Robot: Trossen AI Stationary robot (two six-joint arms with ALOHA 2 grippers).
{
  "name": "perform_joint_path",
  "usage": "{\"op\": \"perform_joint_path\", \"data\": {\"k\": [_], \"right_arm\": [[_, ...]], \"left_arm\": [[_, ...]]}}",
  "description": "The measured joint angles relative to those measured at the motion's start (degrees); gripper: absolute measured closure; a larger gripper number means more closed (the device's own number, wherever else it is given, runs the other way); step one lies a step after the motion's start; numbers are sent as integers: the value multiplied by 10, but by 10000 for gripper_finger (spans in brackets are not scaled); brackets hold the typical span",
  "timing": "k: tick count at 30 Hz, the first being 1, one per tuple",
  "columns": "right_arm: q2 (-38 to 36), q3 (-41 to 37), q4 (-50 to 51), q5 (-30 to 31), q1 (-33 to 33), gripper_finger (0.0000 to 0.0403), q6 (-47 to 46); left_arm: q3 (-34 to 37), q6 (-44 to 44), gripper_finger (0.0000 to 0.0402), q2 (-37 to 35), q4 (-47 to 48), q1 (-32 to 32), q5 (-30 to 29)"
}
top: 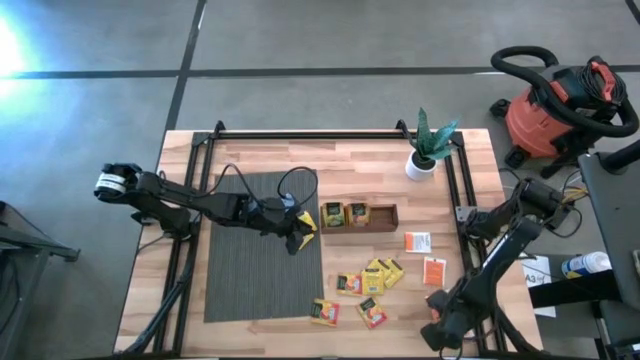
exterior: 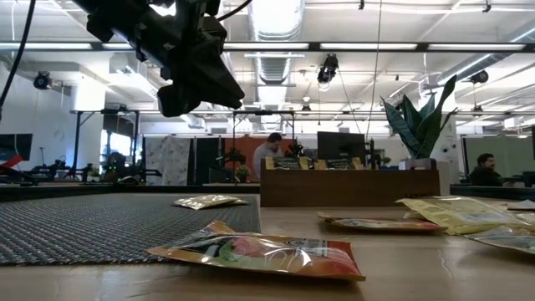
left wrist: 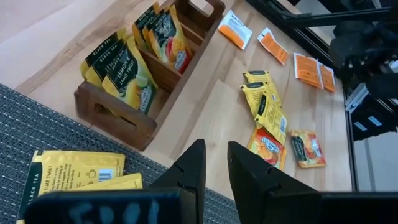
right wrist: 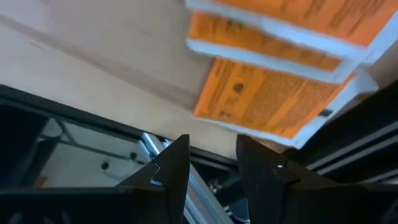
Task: Pick & Place Tea
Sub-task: Put the white tea bag into the right section of the wooden organizer
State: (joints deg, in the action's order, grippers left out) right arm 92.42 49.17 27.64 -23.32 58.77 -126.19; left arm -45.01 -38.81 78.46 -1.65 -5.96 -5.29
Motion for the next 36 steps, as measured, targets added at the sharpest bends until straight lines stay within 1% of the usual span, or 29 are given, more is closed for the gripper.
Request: {"op": "perform_joint_path", "data": {"k": [4, 7, 10, 14, 16, 18, 20, 22, 25, 27, 28, 31, 36], "right_arm": [[29, 4, -2, -4, 9, 270, 17], [57, 2, -4, -5, 14, 272, 58], [78, 2, -4, -23, 12, 275, 111], [89, 5, 20, -25, -13, 280, 178], [87, 5, 44, -16, -34, 280, 219], [80, 4, 64, 14, -61, 278, 261], [73, 4, 73, 62, -88, 278, 297], [63, 4, 78, 121, -116, 279, 330], [48, 1, 80, 234, -156, 283, 379], [33, -2, 80, 289, -175, 286, 393], [25, -3, 78, 312, -180, 287, 396], [-14, -6, 83, 352, -180, 289, 384], [-90, -4, 88, 414, -148, 287, 305]], "left_arm": [[0, 0, 339, 0, -1, 0, 0], [0, 0, 339, 0, -1, 0, 0], [0, 0, 339, 0, -1, 0, 3], [0, -3, 339, 0, -1, 0, 7], [0, -3, 339, 0, -1, 0, 8], [0, -3, 339, 0, -1, 0, 9], [0, -3, 339, 0, -1, 0, 9], [0, -4, 339, 0, 0, 0, 9], [0, -4, 339, 0, 0, 0, 10], [0, -6, 339, 0, 0, 0, 10], [0, -9, 339, 0, -1, 0, 10], [0, -19, 339, 0, 0, 0, 12], [-2, -20, 339, 0, -12, -2, 14]]}}
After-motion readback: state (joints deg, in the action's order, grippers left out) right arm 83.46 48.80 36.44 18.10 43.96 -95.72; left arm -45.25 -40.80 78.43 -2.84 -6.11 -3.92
